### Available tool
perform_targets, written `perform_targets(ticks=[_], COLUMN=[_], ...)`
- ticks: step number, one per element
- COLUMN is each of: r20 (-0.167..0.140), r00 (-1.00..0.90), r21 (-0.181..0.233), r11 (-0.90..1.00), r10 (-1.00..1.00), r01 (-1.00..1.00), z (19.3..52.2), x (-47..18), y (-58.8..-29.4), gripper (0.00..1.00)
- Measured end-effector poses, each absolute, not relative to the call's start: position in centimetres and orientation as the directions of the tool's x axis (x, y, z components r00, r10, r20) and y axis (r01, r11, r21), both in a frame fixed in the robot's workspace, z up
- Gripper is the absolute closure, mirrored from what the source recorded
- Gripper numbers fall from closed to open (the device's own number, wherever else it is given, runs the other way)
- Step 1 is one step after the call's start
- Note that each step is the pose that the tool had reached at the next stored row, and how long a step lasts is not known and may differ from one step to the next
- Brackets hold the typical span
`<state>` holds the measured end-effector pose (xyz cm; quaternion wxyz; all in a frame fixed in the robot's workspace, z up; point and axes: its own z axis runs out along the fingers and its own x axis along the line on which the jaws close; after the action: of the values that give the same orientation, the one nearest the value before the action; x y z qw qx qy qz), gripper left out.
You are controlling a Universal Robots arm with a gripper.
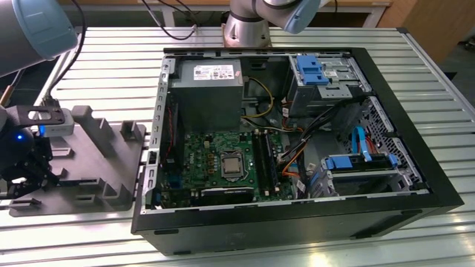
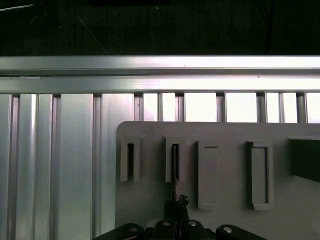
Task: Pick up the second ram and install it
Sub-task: 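Pick up the second ram and move it above second insertion slot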
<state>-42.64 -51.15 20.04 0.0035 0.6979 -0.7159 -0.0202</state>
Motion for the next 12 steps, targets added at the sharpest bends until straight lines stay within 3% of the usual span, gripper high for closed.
perform_targets(ticks=[12], r20=[-0.026], r00=[-0.022], r21=[0.034], r11=[0.021], r10=[-0.999], r01=[-0.999], z=[20.34], x=[-42.64], y=[-51.15], gripper=[0.89])
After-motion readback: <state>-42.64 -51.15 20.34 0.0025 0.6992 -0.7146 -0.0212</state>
